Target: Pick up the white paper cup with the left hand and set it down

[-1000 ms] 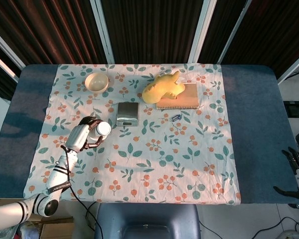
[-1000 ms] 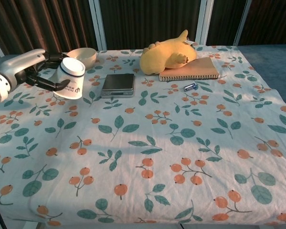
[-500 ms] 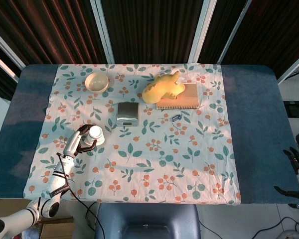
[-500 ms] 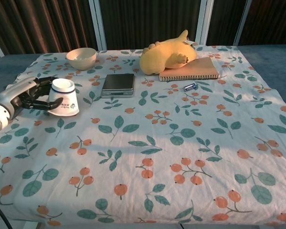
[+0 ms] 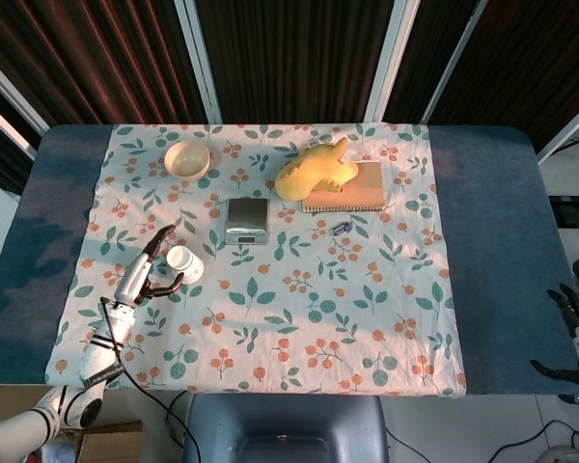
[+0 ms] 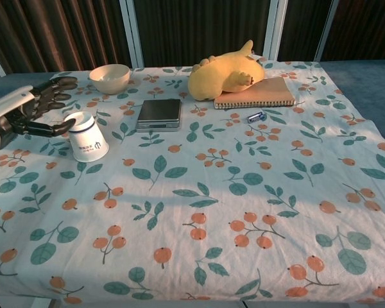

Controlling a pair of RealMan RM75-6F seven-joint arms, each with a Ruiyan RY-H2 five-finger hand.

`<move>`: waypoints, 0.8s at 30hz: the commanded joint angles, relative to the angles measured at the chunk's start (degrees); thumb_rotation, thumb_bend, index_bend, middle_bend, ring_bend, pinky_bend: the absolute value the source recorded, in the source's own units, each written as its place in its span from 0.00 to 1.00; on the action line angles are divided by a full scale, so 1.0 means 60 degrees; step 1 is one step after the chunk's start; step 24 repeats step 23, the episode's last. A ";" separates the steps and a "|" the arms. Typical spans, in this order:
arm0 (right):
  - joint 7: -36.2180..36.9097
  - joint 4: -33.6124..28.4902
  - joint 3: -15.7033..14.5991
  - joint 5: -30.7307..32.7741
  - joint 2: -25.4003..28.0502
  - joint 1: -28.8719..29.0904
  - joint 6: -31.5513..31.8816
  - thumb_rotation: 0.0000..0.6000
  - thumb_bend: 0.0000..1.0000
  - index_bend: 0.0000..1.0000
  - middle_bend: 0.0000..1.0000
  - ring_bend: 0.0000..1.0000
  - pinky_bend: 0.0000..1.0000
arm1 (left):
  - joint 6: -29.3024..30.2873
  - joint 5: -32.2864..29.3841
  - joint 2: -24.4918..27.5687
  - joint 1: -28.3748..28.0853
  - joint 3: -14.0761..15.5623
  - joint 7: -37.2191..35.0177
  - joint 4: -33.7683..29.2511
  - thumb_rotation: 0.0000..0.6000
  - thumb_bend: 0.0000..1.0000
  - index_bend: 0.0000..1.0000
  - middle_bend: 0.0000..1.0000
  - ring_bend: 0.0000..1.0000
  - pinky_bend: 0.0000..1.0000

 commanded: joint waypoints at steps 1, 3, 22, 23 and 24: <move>-0.0039 -0.0014 0.0012 0.0018 0.0003 -0.0006 0.0024 1.00 0.00 0.00 0.00 0.00 0.00 | 0.1303 0.0562 0.1033 0.0390 -0.0032 0.1665 -0.1102 1.00 0.39 0.00 0.00 0.00 0.04; -0.0088 -0.0015 0.0031 0.0042 -0.0020 -0.0022 0.0073 1.00 0.00 0.00 0.00 0.00 0.00 | 0.1662 0.0576 0.2100 0.0690 0.0052 0.3942 -0.2163 1.00 0.39 0.00 0.00 0.00 0.03; -0.0690 0.0245 0.0036 -0.0620 -0.0693 -0.0292 0.1171 1.00 0.00 0.00 0.00 0.00 0.00 | 0.3971 -0.0475 0.3661 0.4103 0.1244 0.8639 -0.3059 1.00 0.38 0.00 0.00 0.00 0.00; -0.0737 0.0204 0.0026 -0.0616 -0.0681 -0.0292 0.1155 1.00 0.00 0.00 0.00 0.00 0.00 | 0.3951 -0.0396 0.3636 0.4128 0.1256 0.8544 -0.2949 1.00 0.38 0.00 0.00 0.00 0.00; -0.0737 0.0204 0.0026 -0.0616 -0.0681 -0.0292 0.1155 1.00 0.00 0.00 0.00 0.00 0.00 | 0.3951 -0.0396 0.3636 0.4128 0.1256 0.8544 -0.2949 1.00 0.38 0.00 0.00 0.00 0.00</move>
